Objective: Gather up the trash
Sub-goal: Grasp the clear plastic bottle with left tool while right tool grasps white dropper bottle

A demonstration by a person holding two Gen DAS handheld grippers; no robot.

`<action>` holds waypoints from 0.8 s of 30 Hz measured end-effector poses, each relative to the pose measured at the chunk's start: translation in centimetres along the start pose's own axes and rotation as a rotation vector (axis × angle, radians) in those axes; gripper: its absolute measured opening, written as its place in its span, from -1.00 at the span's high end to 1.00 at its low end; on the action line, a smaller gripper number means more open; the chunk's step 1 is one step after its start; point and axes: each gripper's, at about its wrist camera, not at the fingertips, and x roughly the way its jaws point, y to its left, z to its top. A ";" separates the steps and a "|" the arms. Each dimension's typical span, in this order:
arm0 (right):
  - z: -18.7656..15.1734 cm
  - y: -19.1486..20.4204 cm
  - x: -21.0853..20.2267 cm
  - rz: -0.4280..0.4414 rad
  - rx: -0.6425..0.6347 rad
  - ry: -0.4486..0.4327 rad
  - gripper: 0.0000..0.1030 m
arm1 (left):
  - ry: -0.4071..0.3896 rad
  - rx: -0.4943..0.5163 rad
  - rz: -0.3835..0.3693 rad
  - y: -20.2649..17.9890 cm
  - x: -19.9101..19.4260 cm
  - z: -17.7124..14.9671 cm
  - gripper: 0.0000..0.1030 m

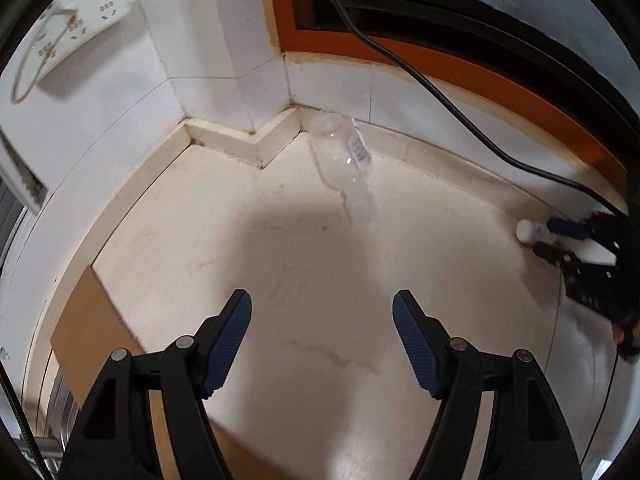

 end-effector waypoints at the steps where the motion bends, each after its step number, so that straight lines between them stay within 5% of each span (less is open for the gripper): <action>1: 0.1 -0.1 0.0 -0.002 0.006 -0.002 0.33 | -0.002 -0.001 0.000 -0.1 0.5 0.4 -0.39; 7: -0.3 -0.5 -0.6 0.051 0.002 0.006 0.55 | -0.008 -0.044 0.003 -0.9 3.9 3.2 -0.39; 24: -0.4 -0.4 -0.1 0.081 -0.094 -0.048 0.44 | -0.010 -0.186 -0.002 -1.8 10.4 6.5 -0.39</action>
